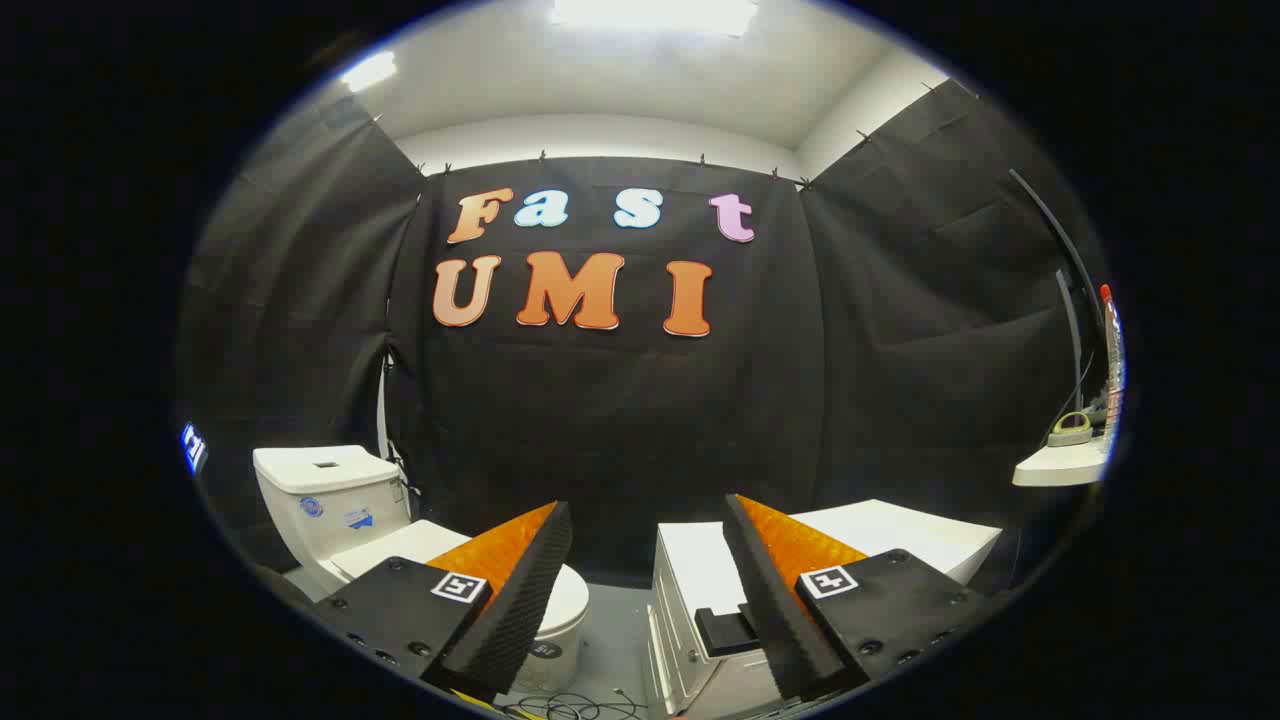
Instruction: Open the toilet lid.
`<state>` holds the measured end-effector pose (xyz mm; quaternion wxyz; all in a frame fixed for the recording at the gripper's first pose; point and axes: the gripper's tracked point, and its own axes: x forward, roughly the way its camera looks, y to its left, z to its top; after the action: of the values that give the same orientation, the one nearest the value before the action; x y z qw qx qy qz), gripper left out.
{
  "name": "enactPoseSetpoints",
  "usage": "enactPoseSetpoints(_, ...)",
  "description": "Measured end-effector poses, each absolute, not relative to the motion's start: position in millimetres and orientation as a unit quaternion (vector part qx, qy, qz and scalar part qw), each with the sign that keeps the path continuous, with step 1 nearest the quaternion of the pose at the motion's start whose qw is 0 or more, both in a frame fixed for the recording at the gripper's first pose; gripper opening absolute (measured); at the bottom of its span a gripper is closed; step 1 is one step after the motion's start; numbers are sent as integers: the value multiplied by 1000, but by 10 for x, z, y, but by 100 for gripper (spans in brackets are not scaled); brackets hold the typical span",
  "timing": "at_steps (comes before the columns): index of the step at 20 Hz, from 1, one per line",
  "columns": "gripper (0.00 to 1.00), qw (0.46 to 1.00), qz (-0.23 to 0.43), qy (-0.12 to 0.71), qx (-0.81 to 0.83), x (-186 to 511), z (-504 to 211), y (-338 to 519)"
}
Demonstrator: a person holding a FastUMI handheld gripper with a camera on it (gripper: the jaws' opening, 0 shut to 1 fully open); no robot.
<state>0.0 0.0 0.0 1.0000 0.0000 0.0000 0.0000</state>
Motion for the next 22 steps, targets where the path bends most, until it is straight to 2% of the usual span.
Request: enactPoseSetpoints(22, 98, 1000, 2, 1, -12, -15, 15, 37)
